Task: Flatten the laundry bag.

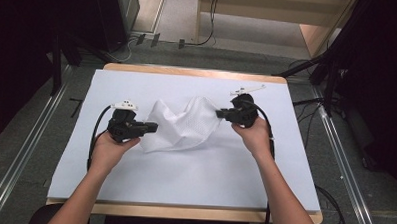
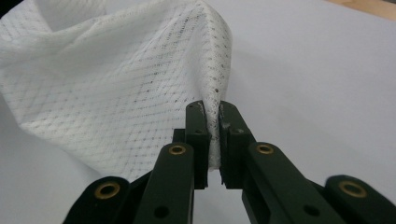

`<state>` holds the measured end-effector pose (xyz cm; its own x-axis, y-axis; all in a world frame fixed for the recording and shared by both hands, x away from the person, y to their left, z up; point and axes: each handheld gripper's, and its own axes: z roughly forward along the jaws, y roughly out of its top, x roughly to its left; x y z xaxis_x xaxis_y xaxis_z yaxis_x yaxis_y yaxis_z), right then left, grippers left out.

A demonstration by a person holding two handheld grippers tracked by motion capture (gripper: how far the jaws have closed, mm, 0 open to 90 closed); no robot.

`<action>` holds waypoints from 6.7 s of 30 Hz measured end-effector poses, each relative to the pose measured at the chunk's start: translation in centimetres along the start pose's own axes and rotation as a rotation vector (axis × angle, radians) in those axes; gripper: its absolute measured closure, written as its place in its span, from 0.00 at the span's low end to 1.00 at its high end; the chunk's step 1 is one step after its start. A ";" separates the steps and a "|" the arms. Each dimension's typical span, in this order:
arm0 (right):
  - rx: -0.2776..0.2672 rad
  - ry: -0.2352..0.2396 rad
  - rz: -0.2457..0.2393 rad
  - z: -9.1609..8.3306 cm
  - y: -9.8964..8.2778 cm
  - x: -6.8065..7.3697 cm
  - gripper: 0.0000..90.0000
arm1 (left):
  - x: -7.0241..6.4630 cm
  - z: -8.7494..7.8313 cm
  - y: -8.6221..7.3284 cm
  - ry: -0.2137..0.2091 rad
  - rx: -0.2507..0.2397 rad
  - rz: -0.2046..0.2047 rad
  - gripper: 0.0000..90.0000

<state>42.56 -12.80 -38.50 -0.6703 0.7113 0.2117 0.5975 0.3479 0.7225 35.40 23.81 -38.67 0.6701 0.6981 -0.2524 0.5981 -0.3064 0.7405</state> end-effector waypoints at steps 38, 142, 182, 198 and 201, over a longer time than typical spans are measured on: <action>-0.001 0.207 -0.206 4.5 1.8 10.9 0.95 | 2.7 -0.3 0.1 0.063 -0.048 -0.081 0.84; -0.043 0.136 -0.176 -1.3 -2.9 9.1 0.76 | 11.0 -2.6 -3.6 0.011 -0.013 -0.264 0.76; 0.123 -0.002 0.082 1.3 -2.1 -5.6 0.98 | 8.7 -1.7 -2.1 0.048 0.036 -0.208 0.50; 0.021 -0.056 0.079 -1.0 -3.8 -3.9 0.81 | 5.3 1.5 2.9 -0.001 0.100 -0.083 0.48; 0.020 -0.049 0.077 -1.2 -4.1 -3.3 0.84 | 4.6 2.0 3.7 -0.011 0.098 -0.067 0.54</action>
<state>41.82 -17.32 -41.37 -0.5998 0.7653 0.2338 0.6555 0.3023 0.6921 41.54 24.64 -38.33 0.6316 0.7121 -0.3066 0.6815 -0.3214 0.6574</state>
